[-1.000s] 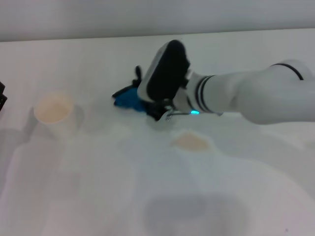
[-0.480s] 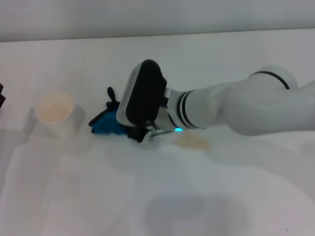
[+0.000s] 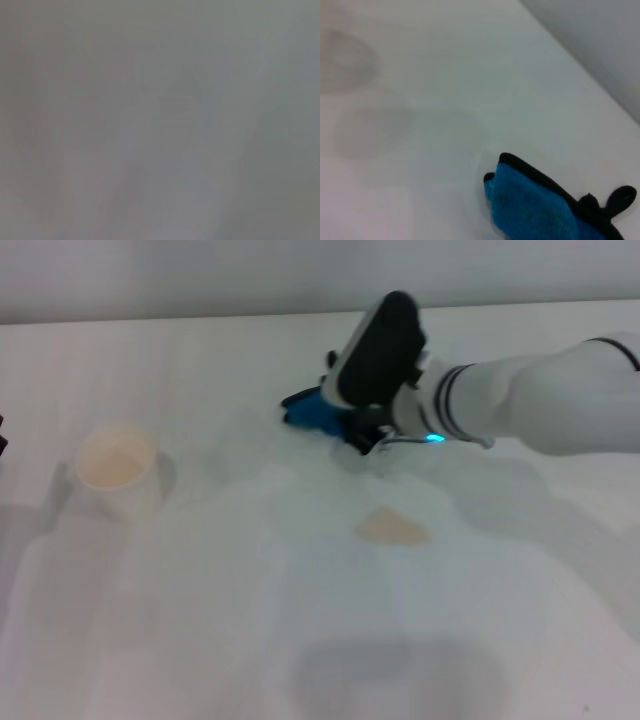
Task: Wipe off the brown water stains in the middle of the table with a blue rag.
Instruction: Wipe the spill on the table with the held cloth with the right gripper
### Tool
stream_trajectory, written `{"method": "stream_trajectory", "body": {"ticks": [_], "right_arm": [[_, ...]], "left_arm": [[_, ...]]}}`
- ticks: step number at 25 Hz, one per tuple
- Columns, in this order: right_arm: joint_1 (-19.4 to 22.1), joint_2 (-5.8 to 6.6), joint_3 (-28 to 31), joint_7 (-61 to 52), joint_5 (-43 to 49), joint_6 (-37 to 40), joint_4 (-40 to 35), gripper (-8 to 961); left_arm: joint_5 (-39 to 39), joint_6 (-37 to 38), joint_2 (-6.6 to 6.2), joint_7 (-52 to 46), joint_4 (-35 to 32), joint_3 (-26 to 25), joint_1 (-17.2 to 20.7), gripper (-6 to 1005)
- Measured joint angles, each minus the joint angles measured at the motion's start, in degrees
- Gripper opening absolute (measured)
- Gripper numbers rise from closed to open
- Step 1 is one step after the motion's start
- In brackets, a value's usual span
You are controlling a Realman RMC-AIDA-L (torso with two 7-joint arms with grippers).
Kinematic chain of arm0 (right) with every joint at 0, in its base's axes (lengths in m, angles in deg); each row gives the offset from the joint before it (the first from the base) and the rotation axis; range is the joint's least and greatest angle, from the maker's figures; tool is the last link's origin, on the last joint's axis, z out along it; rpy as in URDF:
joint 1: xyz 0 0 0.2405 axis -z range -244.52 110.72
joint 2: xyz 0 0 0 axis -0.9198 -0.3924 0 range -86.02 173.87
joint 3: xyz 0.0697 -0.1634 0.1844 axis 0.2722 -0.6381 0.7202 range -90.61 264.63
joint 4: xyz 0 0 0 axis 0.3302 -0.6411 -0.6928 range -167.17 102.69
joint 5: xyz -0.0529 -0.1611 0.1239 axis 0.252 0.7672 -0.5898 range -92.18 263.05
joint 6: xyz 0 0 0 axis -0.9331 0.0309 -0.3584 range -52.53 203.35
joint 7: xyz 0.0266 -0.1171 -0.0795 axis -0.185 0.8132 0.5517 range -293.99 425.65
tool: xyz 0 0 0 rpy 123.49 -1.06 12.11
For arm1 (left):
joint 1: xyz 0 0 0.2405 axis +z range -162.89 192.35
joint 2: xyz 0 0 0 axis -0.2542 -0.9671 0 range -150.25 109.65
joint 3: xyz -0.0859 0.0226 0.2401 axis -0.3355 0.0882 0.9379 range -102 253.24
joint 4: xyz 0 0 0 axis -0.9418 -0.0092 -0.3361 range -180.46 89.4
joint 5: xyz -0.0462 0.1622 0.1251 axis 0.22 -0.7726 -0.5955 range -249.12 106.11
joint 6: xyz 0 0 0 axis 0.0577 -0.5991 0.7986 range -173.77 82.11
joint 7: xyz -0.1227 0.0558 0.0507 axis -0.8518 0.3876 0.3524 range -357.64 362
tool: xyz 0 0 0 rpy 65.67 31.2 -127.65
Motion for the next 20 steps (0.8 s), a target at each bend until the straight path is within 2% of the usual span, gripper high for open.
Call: {"method": "stream_trajectory", "body": {"ticks": [5,9,14,20], "right_arm": [[4.38,0.92,8.9,-0.01,6.13,3.14,-2.92,93],[11.51,1.25,14.86,0.0,13.52,9.58,-13.62,93],[18.57,0.8,16.3,0.09,19.08,19.37,-26.42,93],[22.28,0.63,16.26,0.18,18.9,24.37,-32.68,93]], "left_arm": [[-0.14,0.13,-0.09,-0.11,-0.01,0.1,-0.14,841],[-0.32,0.21,-0.13,-0.21,-0.01,0.1,-0.27,840],[-0.4,0.29,-0.12,-0.68,-0.01,0.11,-0.16,839],[-0.44,0.39,-0.18,-0.72,-0.01,0.1,-0.03,840]]}}
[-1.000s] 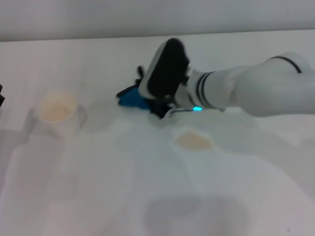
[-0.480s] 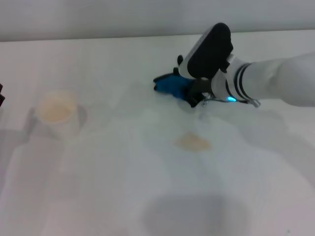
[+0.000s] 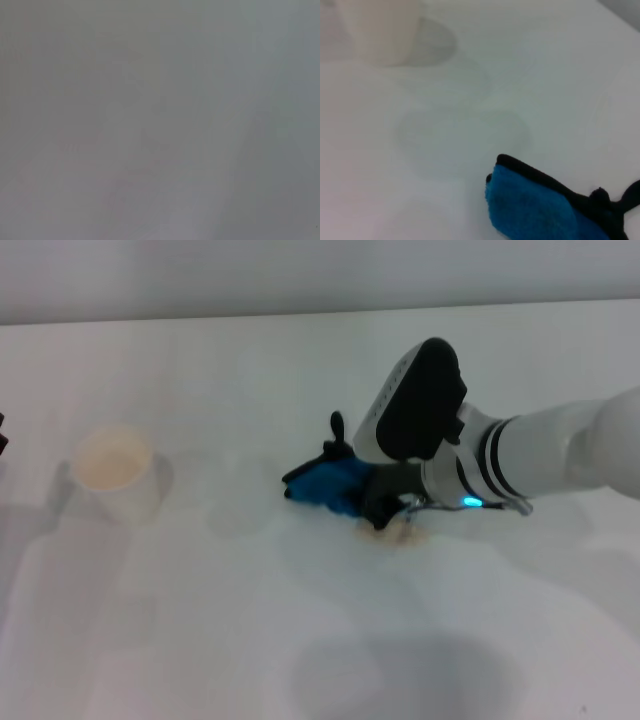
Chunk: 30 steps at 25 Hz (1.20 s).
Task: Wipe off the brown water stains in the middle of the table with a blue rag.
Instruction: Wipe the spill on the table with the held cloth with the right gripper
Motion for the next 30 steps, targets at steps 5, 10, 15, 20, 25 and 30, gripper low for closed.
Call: {"method": "stream_trajectory", "body": {"ticks": [5,10,15,20,25,30], "right_arm": [[2.73,-0.05,-0.49,0.17,-0.09,4.94,-4.95,93],[3.85,-0.02,-0.48,0.23,-0.15,9.68,-8.09,93],[4.8,-0.08,1.9,0.26,0.45,11.09,-8.56,94],[4.82,0.25,7.51,0.25,4.31,9.95,-6.18,94],[5.14,0.71,11.85,0.3,7.24,10.52,-5.58,94],[7.13,0.69,11.77,0.39,7.25,14.25,-9.61,94]], "left_arm": [[-0.01,0.04,-0.2,-0.01,0.15,-0.01,0.02,840],[-0.01,0.06,-0.24,-0.02,0.49,-0.09,0.07,840],[-0.01,0.02,-0.22,-0.02,0.53,-0.22,-0.09,841],[-0.01,-0.11,-0.33,-0.02,0.54,-0.2,-0.42,840],[-0.01,-0.11,-0.42,-0.02,0.54,-0.33,-0.04,840],[0.03,-0.14,-0.41,-0.02,0.63,-0.36,-0.01,840]]}}
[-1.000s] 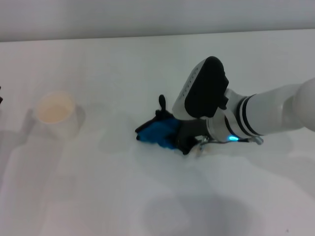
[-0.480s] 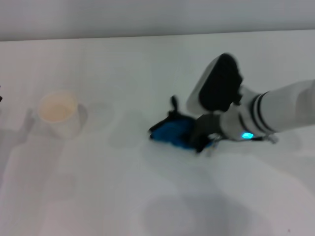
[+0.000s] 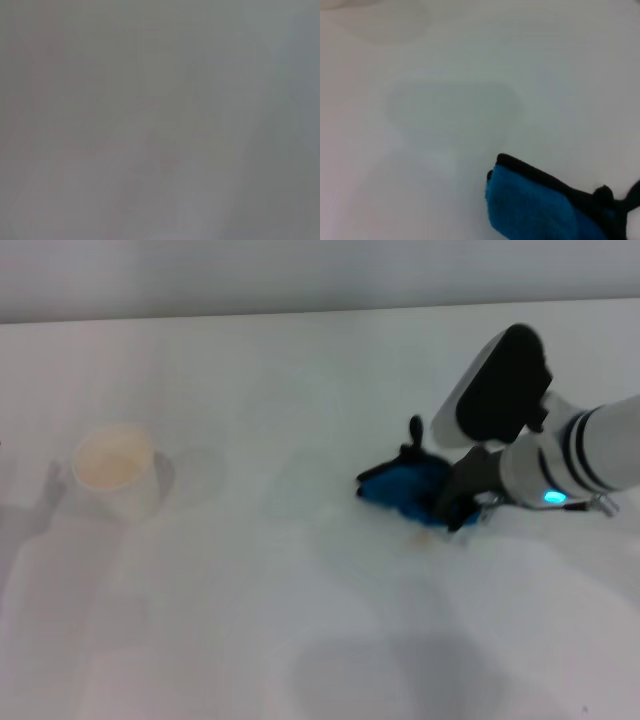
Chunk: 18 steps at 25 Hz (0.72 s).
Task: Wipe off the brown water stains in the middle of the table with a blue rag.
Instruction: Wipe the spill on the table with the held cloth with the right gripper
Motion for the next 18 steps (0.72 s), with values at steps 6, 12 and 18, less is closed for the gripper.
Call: {"method": "stream_trajectory", "body": {"ticks": [6,12,18], "right_arm": [[1.51,-0.38,-5.07,0.04,-2.06,4.98,-6.72,94],[1.53,-0.37,-5.77,0.04,-2.38,8.1,-7.89,94],[2.19,-0.08,-0.18,0.04,-0.93,7.92,-6.58,94]], "left_arm": [[0.12,-0.14,-0.07,0.0,0.08,0.0,-0.34,841],[0.18,-0.17,-0.06,0.0,0.08,0.0,-0.24,841],[0.32,-0.17,-0.06,0.0,0.08,0.0,-0.05,841]]}}
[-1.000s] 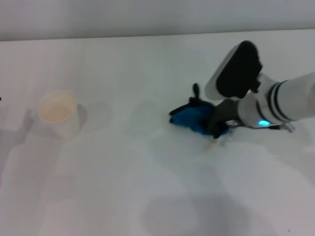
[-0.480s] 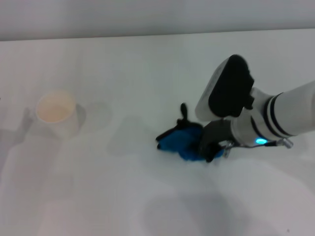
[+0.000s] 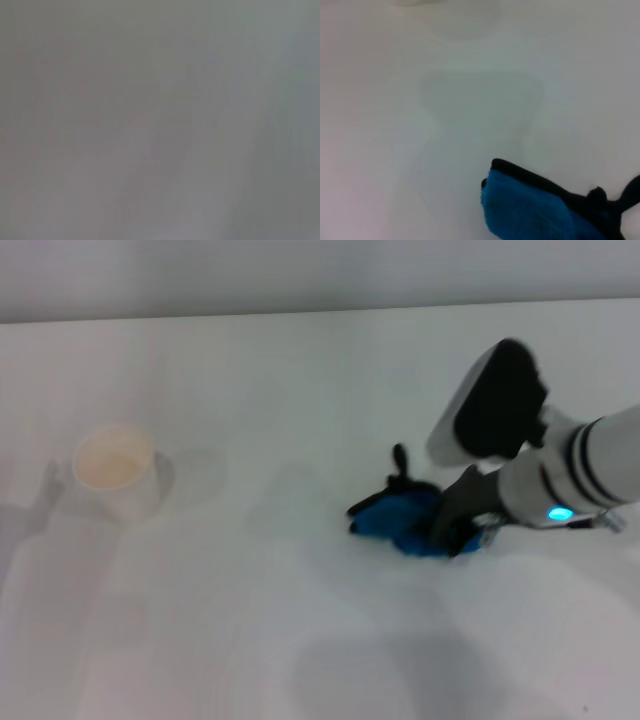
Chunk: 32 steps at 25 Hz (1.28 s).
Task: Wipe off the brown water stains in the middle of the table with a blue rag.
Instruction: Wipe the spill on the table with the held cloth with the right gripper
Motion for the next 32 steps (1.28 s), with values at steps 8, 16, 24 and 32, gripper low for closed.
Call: {"method": "stream_trajectory", "body": {"ticks": [8,16,24,32], "right_arm": [[-0.44,0.28,9.54,-0.01,1.35,-2.31,2.85,93],[-0.61,-0.19,13.67,-0.53,-1.49,-2.82,4.19,94],[-0.11,-0.21,21.96,-0.61,-2.23,2.74,4.91,94],[0.71,-0.24,22.97,-0.51,-2.4,7.26,4.17,93]], "left_arm": [[-0.04,0.03,0.0,0.0,0.0,0.0,-0.47,840],[-0.25,0.1,0.1,0.0,-0.36,0.0,-0.64,841],[-0.31,0.21,0.18,0.0,-0.36,0.01,-0.41,840],[-0.35,0.28,0.26,0.0,-0.27,0.0,-0.67,839]]}}
